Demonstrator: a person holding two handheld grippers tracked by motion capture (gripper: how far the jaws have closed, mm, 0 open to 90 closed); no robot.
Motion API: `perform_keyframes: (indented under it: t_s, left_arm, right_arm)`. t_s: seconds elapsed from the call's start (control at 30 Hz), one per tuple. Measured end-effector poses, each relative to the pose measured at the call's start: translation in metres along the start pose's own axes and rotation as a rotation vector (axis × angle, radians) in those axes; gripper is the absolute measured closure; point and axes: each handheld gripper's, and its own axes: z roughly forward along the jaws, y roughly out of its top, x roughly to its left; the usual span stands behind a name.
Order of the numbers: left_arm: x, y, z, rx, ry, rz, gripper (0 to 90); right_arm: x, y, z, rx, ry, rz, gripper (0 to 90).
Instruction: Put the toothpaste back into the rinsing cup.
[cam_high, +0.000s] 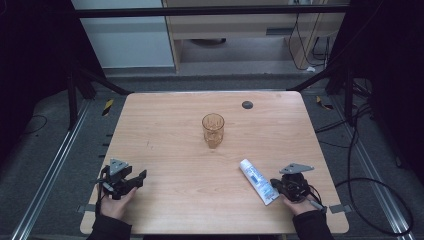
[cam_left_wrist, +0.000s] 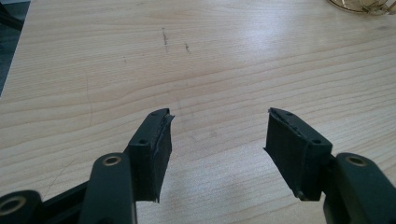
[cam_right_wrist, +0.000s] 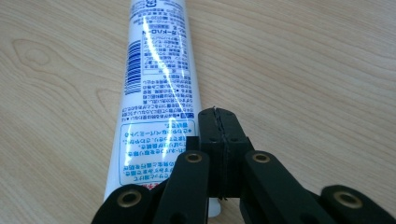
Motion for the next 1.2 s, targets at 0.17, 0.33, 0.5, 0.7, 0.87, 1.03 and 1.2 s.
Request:
perform_keyframes:
  t_s: [0.17,0.33,0.5,0.7,0.87,1.03,1.2]
  left_arm:
    - [0.0,0.0,0.0,-0.002,0.002,-0.001,40.0]
    - [0.0,0.0,-0.001,-0.002,0.003,-0.001,40.0]
    - [0.0,0.0,-0.001,-0.004,0.002,0.001,40.0]
    - [0.0,0.0,-0.001,-0.004,0.004,0.001,40.0]
    - [0.0,0.0,-0.001,-0.006,0.004,0.001,40.0]
    - [0.0,0.0,-0.001,-0.006,0.005,0.001,40.0]
    - [0.0,0.0,-0.001,-0.005,0.005,0.004,40.0]
  right_arm:
    - [0.003,0.0,0.001,0.0,0.024,-0.002,90.0]
    - [0.009,0.001,0.002,-0.006,0.05,-0.016,90.0]
    - [0.016,0.002,0.003,-0.01,0.086,-0.026,90.0]
    - [0.02,0.002,0.005,-0.011,0.107,-0.038,90.0]
    - [0.025,0.003,0.006,-0.013,0.131,-0.044,90.0]
    - [0.028,0.003,0.006,-0.017,0.151,-0.042,90.0]
    - [0.034,0.005,0.008,-0.016,0.176,-0.043,90.0]
